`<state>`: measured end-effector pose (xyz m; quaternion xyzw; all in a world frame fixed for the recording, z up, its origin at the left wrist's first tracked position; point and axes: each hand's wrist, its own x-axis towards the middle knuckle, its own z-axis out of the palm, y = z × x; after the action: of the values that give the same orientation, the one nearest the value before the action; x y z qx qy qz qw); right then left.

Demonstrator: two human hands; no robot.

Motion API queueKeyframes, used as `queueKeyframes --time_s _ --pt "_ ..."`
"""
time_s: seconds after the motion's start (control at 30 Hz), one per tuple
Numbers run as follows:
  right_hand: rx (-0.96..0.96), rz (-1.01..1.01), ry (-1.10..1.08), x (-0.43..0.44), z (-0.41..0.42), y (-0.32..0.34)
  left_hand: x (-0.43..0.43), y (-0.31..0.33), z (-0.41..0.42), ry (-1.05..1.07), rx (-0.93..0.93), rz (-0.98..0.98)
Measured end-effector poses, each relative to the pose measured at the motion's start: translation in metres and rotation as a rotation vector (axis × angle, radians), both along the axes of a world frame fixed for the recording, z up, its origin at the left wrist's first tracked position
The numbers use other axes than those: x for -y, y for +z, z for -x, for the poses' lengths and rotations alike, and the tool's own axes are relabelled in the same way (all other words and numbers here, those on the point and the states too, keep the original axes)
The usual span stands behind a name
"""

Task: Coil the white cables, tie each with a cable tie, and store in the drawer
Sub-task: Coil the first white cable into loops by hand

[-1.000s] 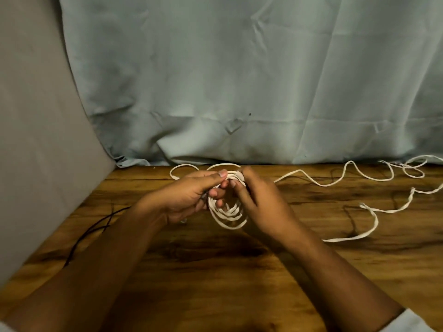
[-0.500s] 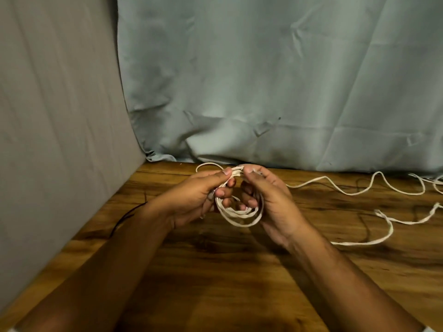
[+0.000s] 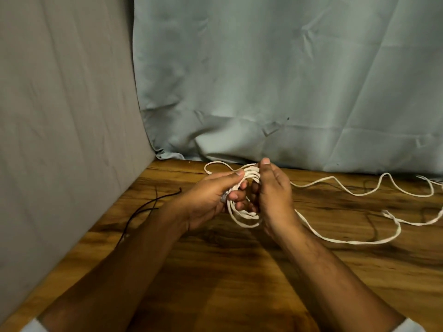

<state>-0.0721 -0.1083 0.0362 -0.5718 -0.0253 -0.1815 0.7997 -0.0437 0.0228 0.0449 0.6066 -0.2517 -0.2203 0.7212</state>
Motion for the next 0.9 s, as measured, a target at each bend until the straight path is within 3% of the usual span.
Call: queueKeyframes --time_s 0.43,0.73,0.9 --pt "-0.095 0.414 0.212 0.001 -0.002 -0.008 -0.117 0.002 -0.028 0.327 0.004 0.240" --pt "-0.067 0.781 0.270 -0.032 -0.022 -0.018 -0.136 -0.011 -0.052 0.614 0.063 0.158" --pt "-0.060 0.883 0.303 -0.061 -0.046 -0.021 -0.138 -0.021 -0.062 0.709 0.012 0.217"
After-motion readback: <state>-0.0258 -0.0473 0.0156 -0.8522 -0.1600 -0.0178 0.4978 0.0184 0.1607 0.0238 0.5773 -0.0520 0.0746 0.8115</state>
